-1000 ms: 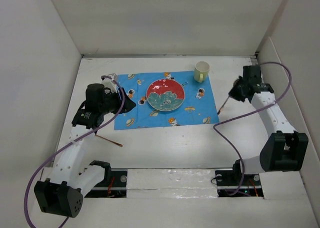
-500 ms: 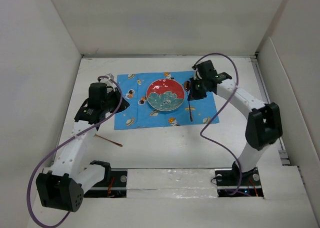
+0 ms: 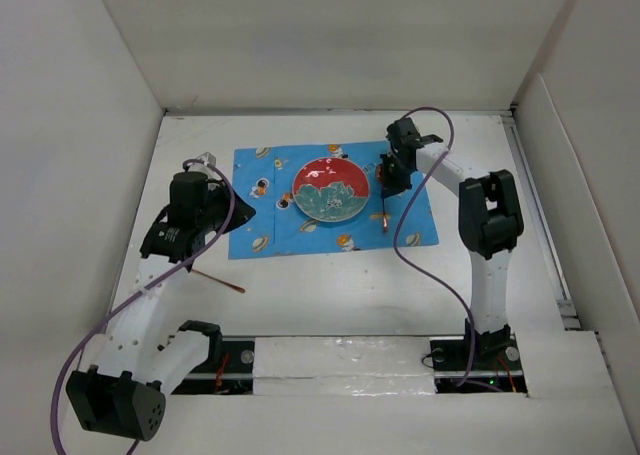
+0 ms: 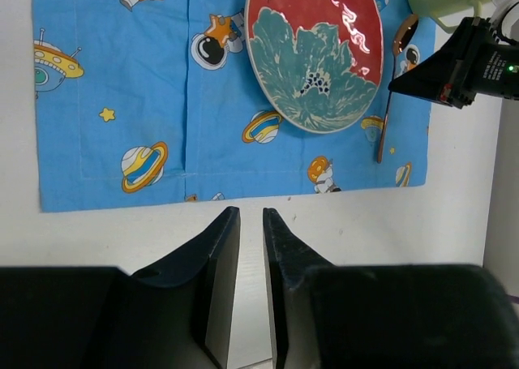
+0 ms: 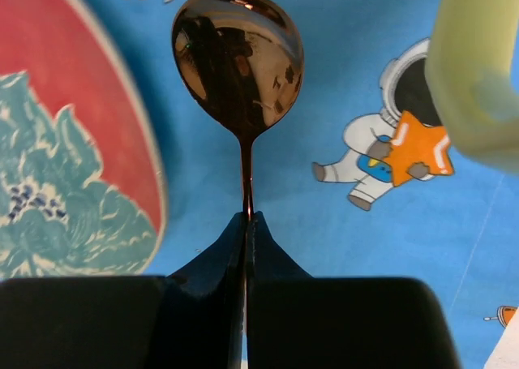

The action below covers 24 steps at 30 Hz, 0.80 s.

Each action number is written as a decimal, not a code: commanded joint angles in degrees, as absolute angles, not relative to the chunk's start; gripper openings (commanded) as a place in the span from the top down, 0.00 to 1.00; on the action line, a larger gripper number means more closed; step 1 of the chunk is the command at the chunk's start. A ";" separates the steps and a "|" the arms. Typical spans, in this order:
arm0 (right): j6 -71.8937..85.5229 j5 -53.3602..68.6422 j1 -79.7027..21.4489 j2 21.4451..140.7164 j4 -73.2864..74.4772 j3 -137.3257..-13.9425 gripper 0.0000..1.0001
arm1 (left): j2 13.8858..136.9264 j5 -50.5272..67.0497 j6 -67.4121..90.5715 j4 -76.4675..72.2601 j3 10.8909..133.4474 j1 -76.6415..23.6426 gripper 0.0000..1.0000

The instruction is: Set the dinner table for one person

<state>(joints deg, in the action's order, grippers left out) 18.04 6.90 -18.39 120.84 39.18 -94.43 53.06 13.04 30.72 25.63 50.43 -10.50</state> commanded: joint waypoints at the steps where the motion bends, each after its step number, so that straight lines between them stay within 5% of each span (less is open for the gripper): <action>1: 18.02 4.92 -18.19 122.16 39.90 -97.90 1.00 | 51.77 11.78 31.73 26.72 52.73 -10.72 0.84; 5: 18.28 4.04 -18.19 124.01 40.25 -98.70 0.98 | 52.38 11.60 31.73 26.63 53.61 -10.72 0.82; 13: 20.83 2.02 -19.86 119.28 39.73 -96.16 0.63 | 54.14 11.69 30.32 26.54 56.33 -10.72 0.78; 18: 22.41 -1.82 -23.10 107.60 41.57 -90.98 0.58 | 54.58 12.83 29.88 26.81 59.50 -10.72 0.78; 20: 22.50 -4.48 -24.60 103.47 41.66 -89.13 0.62 | 54.58 14.23 29.88 26.72 61.43 -10.72 0.82; 21: 22.67 -4.48 -26.61 99.36 40.96 -88.16 0.71 | 54.58 14.93 30.06 26.54 62.13 -10.72 0.86; 22: 22.50 -2.31 -27.85 97.75 40.00 -85.81 0.94 | 54.58 16.77 30.67 26.37 63.62 -10.72 1.00; 24: 23.72 1.47 -33.44 94.24 35.54 -82.03 1.00 | 54.23 18.80 31.72 26.19 65.64 -10.72 1.00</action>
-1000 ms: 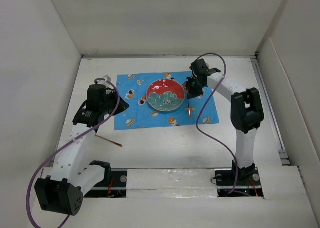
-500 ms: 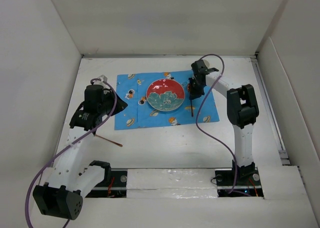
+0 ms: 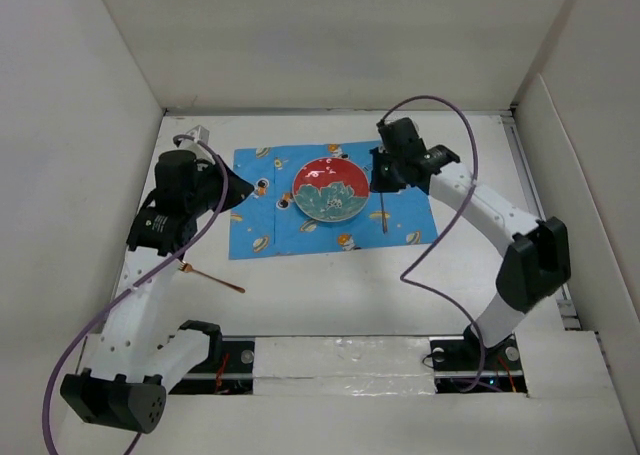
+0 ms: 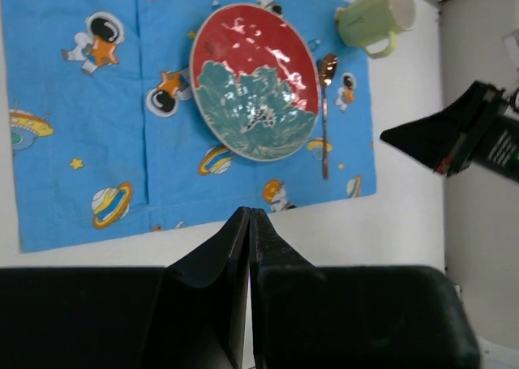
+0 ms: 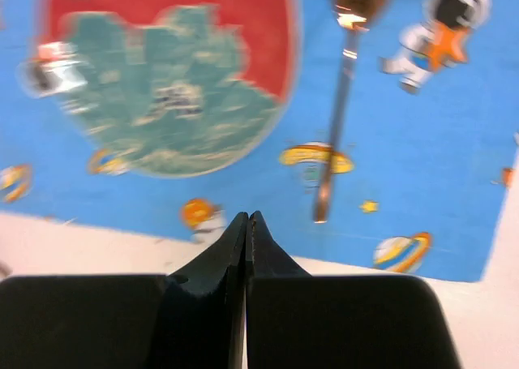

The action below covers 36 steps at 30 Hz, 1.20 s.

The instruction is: Set the dinner table for one person

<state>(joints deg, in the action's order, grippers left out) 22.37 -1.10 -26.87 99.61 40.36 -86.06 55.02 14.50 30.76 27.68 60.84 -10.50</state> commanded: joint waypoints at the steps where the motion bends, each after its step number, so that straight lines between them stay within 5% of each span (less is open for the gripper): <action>1: 24.60 2.19 -36.01 93.78 33.68 -80.70 1.00 | 53.97 18.98 32.51 26.37 66.70 -10.72 1.00; 6: 30.22 1.06 -53.32 97.54 17.53 -78.66 1.00 | 49.59 15.75 36.91 30.30 76.27 -10.72 1.00; 7: 30.67 0.45 -55.70 100.95 15.92 -79.62 0.98 | 48.79 14.51 37.09 31.28 77.94 -10.72 0.89; 10: 29.54 1.23 -62.12 107.82 13.18 -87.25 0.74 | 46.41 9.52 36.13 36.90 87.41 -10.72 0.68; 13: 25.15 0.35 -67.22 118.36 15.55 -98.76 0.52 | 46.23 5.82 33.84 43.05 93.58 -10.72 0.59; 15: 22.78 -2.19 -69.86 125.92 18.09 -107.17 0.48 | 46.41 4.75 33.05 46.39 98.16 -10.72 0.59; 30: 13.28 -12.47 -75.50 152.40 24.53 -135.44 0.46 | 47.37 5.53 28.04 53.44 102.74 -10.72 0.58; 32: 11.79 -16.24 -76.81 153.36 23.21 -135.00 0.50 | 47.11 5.89 28.04 53.26 101.96 -10.72 0.58; 34: 9.94 -18.97 -76.82 154.07 23.03 -135.00 0.68 | 46.85 6.33 27.69 53.26 101.52 -10.72 0.58; 36: 9.41 -20.56 -77.43 154.42 22.50 -133.69 0.70 | 46.67 5.98 27.51 53.35 101.51 -10.72 0.58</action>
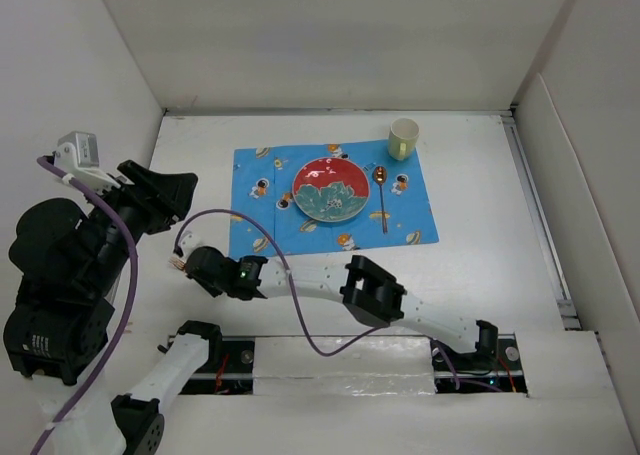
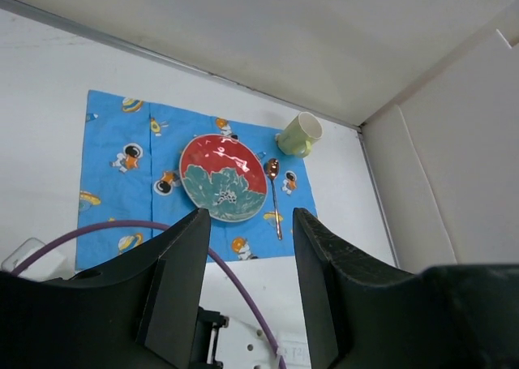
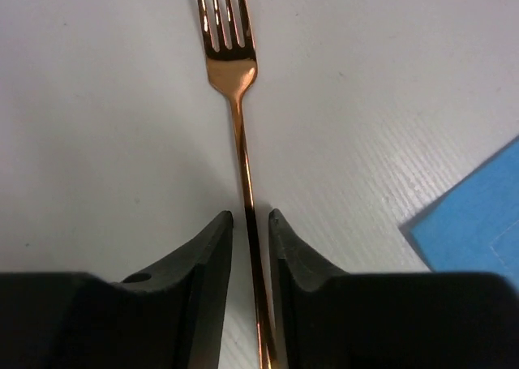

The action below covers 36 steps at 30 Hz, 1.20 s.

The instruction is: Set the dinner table for one person

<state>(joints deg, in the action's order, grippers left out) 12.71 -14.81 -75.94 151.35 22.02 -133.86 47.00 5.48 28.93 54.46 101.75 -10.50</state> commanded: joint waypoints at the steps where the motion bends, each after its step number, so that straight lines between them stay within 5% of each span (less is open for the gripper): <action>1: 9.49 -21.09 -77.43 154.25 22.24 -132.99 0.81 | 46.50 5.80 27.25 53.35 101.51 -10.72 0.58; 4: 10.54 -23.11 -77.96 152.67 20.74 -129.83 1.00 | 46.32 5.27 27.07 53.44 102.04 -10.72 0.58; 13: 21.51 -27.68 -73.22 145.13 26.27 -140.44 1.00 | 44.22 5.54 29.97 51.95 95.83 -10.72 0.59; 26: 38.58 -24.87 -55.03 136.67 31.54 -129.55 1.00 | 34.11 10.81 36.30 41.67 69.71 -10.72 0.53; 36: 43.41 -23.91 -51.68 139.92 34.28 -129.55 1.00 | 34.19 10.81 34.63 39.29 65.39 -10.72 0.53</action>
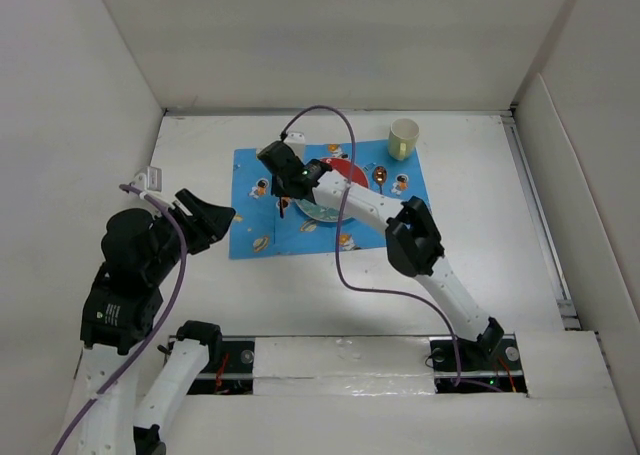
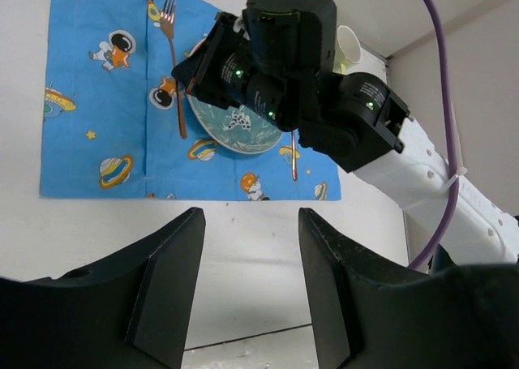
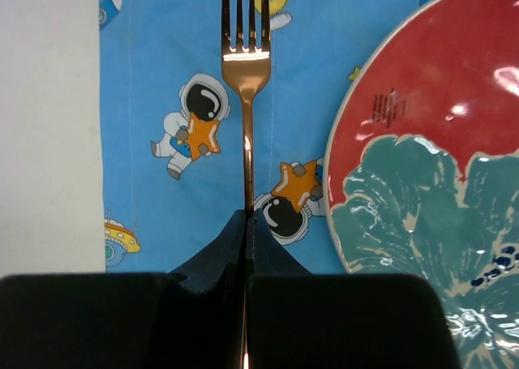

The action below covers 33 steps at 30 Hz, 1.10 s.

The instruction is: Set the dinner table for one person

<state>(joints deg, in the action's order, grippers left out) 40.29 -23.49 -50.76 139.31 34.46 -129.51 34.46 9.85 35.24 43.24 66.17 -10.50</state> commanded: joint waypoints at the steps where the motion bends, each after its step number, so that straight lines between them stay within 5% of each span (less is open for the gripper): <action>1: 43.77 -23.91 -51.68 140.53 34.36 -129.55 1.00 | 34.28 10.98 34.54 39.20 65.04 -10.72 0.53; 19: 48.96 -22.32 -51.68 144.41 35.60 -126.21 0.99 | 34.72 12.13 34.28 38.67 62.05 -10.72 0.52; 33: 43.44 -16.71 -51.06 132.84 34.46 -125.95 0.43 | 36.30 10.02 34.98 36.83 63.10 -10.72 0.47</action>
